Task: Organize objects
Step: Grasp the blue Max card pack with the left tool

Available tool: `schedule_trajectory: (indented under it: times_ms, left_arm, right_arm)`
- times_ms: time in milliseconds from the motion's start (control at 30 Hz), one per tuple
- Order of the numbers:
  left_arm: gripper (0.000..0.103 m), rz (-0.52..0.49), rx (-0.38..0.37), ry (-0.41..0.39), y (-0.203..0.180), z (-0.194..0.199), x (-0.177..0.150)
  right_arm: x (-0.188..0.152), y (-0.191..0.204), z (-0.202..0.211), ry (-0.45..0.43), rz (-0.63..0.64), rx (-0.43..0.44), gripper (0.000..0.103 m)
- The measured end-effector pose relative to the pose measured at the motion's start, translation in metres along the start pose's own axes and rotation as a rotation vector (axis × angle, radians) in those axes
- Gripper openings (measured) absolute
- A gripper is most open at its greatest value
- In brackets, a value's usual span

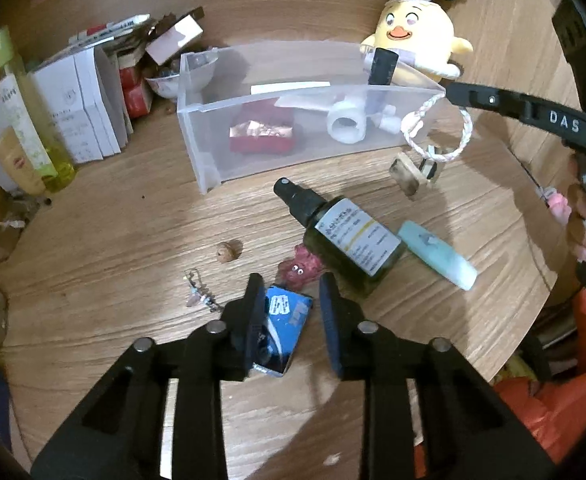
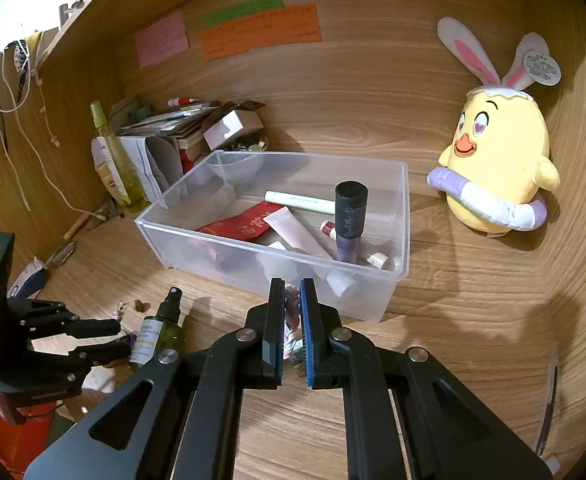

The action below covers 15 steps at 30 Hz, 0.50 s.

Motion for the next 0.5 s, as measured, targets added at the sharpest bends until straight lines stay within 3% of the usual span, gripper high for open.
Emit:
schedule_trajectory:
  times_ms: [67, 233, 400, 500]
  left_arm:
    - [0.044, -0.005, 0.011, 0.002, 0.001, -0.002, -0.004]
    - [0.045, -0.005, 0.031, 0.035, 0.004, -0.015, -0.017]
    - [0.027, 0.008, 0.056, 0.002, 0.005, -0.011, -0.021]
    - [0.027, 0.027, 0.050, -0.017, 0.007, -0.006, -0.020]
  right_arm:
    - [0.001, 0.001, 0.002, -0.006, 0.001, 0.000, 0.007]
    - [0.005, 0.002, 0.008, -0.023, 0.000, -0.007, 0.007]
    - [0.013, 0.004, 0.013, -0.045, 0.004, -0.005, 0.007]
    - [0.018, 0.007, 0.014, -0.060, 0.006, 0.001, 0.007]
Point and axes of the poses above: each gripper's, at about its wrist camera, not at the fingertips, and z roughly against the way its jaws point, y to its left, x to its top, the point moved 6 cm from there along -z, roughly the way its jaws point, and after that the axes turned 6 degrees about y, right-handed, at the moved point
